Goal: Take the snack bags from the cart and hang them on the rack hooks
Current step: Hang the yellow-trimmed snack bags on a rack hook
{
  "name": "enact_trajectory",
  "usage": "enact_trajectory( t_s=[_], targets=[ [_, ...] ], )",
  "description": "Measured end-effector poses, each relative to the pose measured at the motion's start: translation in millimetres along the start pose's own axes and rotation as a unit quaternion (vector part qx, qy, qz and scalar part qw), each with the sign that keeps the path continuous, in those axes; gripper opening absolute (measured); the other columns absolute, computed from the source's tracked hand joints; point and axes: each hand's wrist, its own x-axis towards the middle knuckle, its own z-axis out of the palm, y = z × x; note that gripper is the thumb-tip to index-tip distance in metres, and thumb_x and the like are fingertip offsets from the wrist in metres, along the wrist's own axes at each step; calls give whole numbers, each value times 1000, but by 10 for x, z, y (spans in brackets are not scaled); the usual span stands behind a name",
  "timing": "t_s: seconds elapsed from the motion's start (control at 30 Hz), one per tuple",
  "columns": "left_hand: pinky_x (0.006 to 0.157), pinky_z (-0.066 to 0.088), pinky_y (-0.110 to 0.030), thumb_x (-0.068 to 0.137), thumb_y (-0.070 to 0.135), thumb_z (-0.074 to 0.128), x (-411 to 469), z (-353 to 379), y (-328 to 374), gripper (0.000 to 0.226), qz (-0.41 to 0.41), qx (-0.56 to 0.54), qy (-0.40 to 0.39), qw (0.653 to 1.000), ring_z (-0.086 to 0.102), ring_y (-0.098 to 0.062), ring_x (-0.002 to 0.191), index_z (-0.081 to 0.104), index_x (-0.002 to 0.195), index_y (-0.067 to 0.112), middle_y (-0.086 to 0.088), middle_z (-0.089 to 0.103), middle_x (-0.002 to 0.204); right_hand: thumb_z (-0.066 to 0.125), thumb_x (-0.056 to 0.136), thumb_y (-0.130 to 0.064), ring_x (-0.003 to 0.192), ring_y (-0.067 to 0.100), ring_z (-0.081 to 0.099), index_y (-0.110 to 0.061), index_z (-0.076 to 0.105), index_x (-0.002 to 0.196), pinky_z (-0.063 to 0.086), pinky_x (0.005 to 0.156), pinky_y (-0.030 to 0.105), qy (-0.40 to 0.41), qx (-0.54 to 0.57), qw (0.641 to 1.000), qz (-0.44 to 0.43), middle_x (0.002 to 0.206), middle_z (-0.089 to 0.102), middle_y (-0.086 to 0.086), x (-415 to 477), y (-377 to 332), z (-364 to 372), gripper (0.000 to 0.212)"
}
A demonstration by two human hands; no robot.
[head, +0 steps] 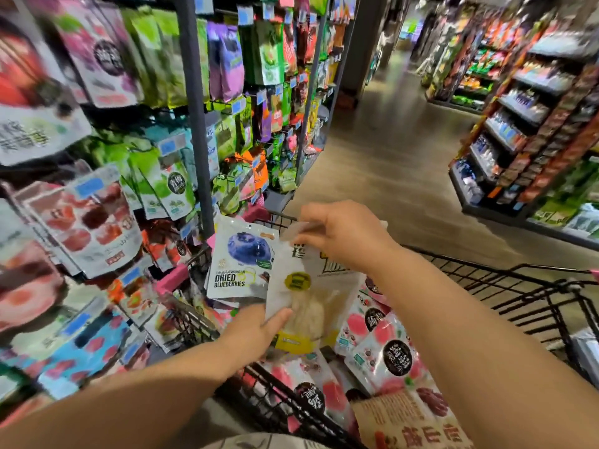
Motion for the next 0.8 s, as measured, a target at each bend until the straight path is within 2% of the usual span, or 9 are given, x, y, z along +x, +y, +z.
enact_trajectory(
  t_s=[0.1, 0.2, 0.3, 0.4, 0.5, 0.53, 0.6, 0.73, 0.8],
  targets=[
    [78, 49, -24, 90, 55, 51, -157, -329, 83, 38, -13, -55, 60, 997, 64, -14, 89, 69, 100, 22, 0, 70, 96, 76, 78, -47, 108, 21, 59, -24, 66, 113, 46, 90, 36, 89, 65, 994, 8, 112, 69, -6, 225, -114, -89, 44],
    [71, 48, -16, 95, 37, 53, -409, -714, 36, 14, -30, -97, 138, 985, 66, -6, 84, 64, 88, 32, 8, 71, 88, 82, 66, -53, 127, 17, 46, -26, 46, 140, 36, 104, 38, 119, 108, 986, 33, 137, 55, -5, 502, -264, -52, 86],
    [63, 39, -1, 95, 26, 55, -745, -1078, -53, 12, -50, -156, 245, 956, 64, 9, 82, 64, 91, 33, 22, 68, 84, 84, 64, -51, 133, 20, 41, -25, 28, 148, 37, 106, 39, 105, 240, 961, 85, 146, 44, 0, 788, -478, 184, 104],
    [74, 38, -13, 95, 37, 56, -1117, -1388, -199, 9, -102, -189, 329, 920, 59, -9, 103, 62, 99, 32, 12, 64, 102, 83, 63, -48, 125, 20, 54, -24, 30, 146, 46, 104, 44, -70, 391, 916, 62, 140, 52, 5, 1032, -854, 510, 101],
    [95, 46, -34, 69, 69, 55, -1542, -1626, -340, 52, -115, -227, 402, 880, 64, -20, 106, 71, 95, 28, 2, 71, 106, 85, 55, -57, 103, 13, 67, -34, 57, 120, 53, 96, 44, -239, 407, 881, -26, 115, 69, -5, 1154, -1402, 811, 74],
    [96, 47, -36, 67, 71, 55, -1688, -1685, -385, 52, -118, -238, 425, 865, 65, -19, 104, 72, 94, 30, 1, 72, 104, 85, 59, -56, 98, 8, 68, -35, 63, 110, 54, 92, 38, -267, 394, 877, -63, 107, 71, -8, 1145, -1610, 892, 59],
    [90, 49, -26, 80, 58, 61, -2007, -1771, -441, 27, -114, -265, 472, 833, 65, -11, 96, 70, 88, 34, 8, 72, 98, 83, 68, -46, 86, -1, 68, -31, 67, 103, 54, 81, 23, -296, 394, 861, -127, 94, 73, -10, 1068, -2039, 1020, 42],
    [85, 51, -24, 78, 60, 63, -2633, -1859, -562, 28, -116, -293, 546, 777, 69, -5, 91, 76, 83, 35, 12, 75, 90, 85, 67, -31, 94, 9, 70, -28, 70, 102, 56, 87, 32, -309, 451, 818, -182, 96, 76, -12, 895, -2833, 1176, 39],
    [64, 47, -7, 93, 34, 59, -2932, -1890, -585, 19, -101, -310, 580, 747, 66, 8, 72, 71, 80, 26, 8, 73, 92, 84, 60, -40, 98, 12, 70, -28, 67, 109, 55, 89, 35, -310, 455, 808, -211, 100, 75, -10, 835, -3184, 1211, 53]
  ],
)
